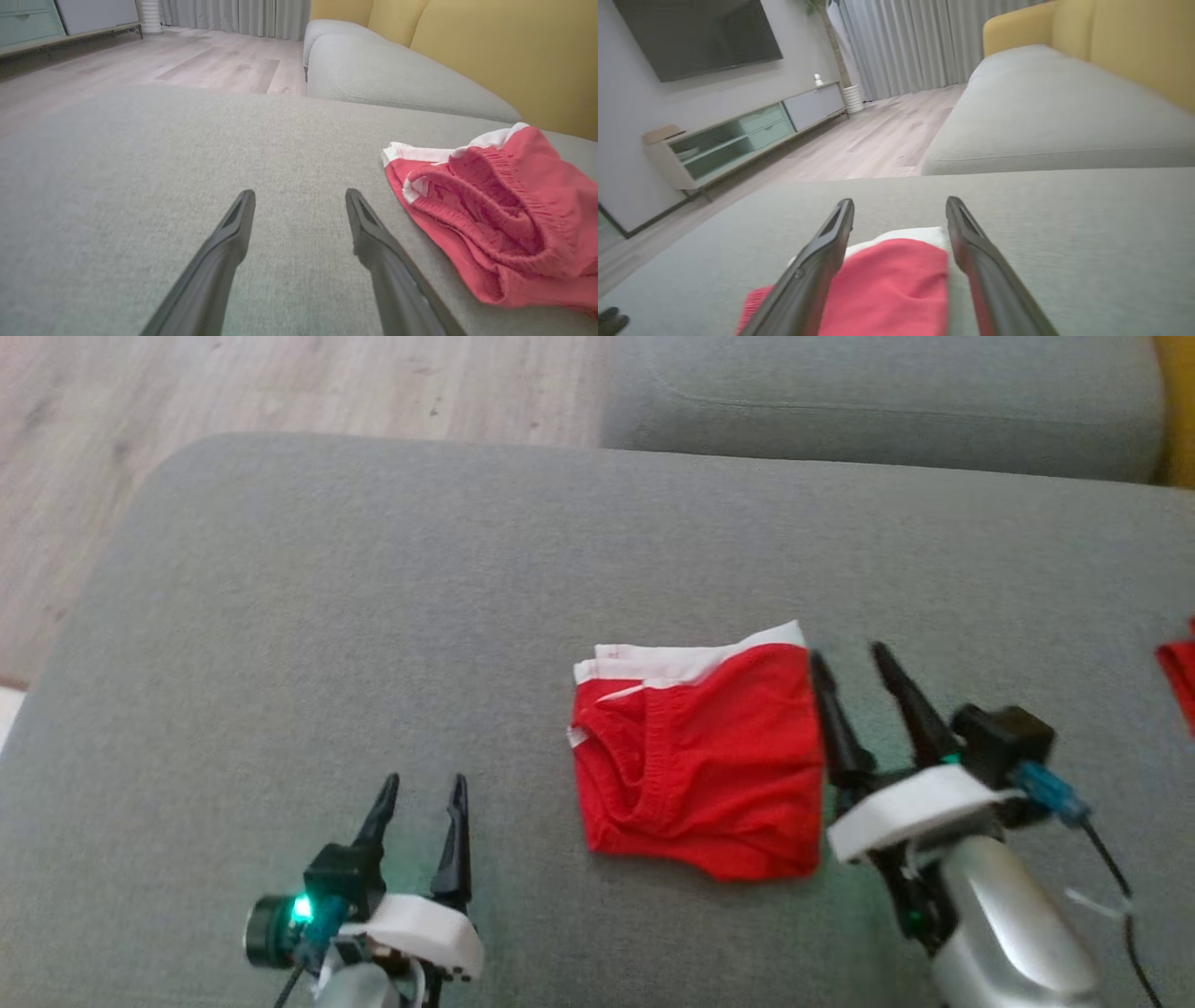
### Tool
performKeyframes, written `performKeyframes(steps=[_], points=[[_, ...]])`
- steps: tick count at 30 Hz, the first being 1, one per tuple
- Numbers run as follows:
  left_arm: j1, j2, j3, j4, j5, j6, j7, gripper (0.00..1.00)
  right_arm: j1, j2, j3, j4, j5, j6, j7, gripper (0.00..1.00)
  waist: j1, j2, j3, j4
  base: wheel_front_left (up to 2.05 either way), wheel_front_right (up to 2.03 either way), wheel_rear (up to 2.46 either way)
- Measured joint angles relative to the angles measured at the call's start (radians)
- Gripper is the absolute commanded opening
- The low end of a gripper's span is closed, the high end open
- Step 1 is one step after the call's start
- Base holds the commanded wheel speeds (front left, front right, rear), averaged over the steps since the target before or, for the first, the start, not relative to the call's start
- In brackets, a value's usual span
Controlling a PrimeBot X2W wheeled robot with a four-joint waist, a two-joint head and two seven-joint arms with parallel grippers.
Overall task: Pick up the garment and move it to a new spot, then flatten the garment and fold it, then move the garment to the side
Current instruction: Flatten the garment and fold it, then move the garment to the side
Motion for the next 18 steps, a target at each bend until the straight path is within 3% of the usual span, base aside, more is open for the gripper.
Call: performKeyframes(steps=[5, 8, 18], points=[[0.021, 0.000, 0.052, -0.072, 0.090, 0.001, 0.000, 1.00, 0.123, 0.008, -0.149, -0.033, -0.151, 0.000, 0.000, 1.00, 0.0000, 0.0000, -0.019, -0.050, 0.00, 0.00, 0.00], [0.076, 0.000, 0.071, -0.097, 0.109, 0.001, 0.000, 1.00, 0.160, 0.016, -0.192, -0.033, -0.185, 0.000, 0.000, 1.00, -0.0001, 0.0000, -0.041, -0.065, 0.00, 0.00, 0.00], [0.192, 0.003, 0.081, -0.140, 0.110, 0.002, 0.000, 1.00, 0.250, 0.025, -0.201, -0.019, -0.168, 0.000, 0.000, 1.00, -0.0001, 0.0000, -0.070, -0.098, 0.00, 0.00, 0.00]])
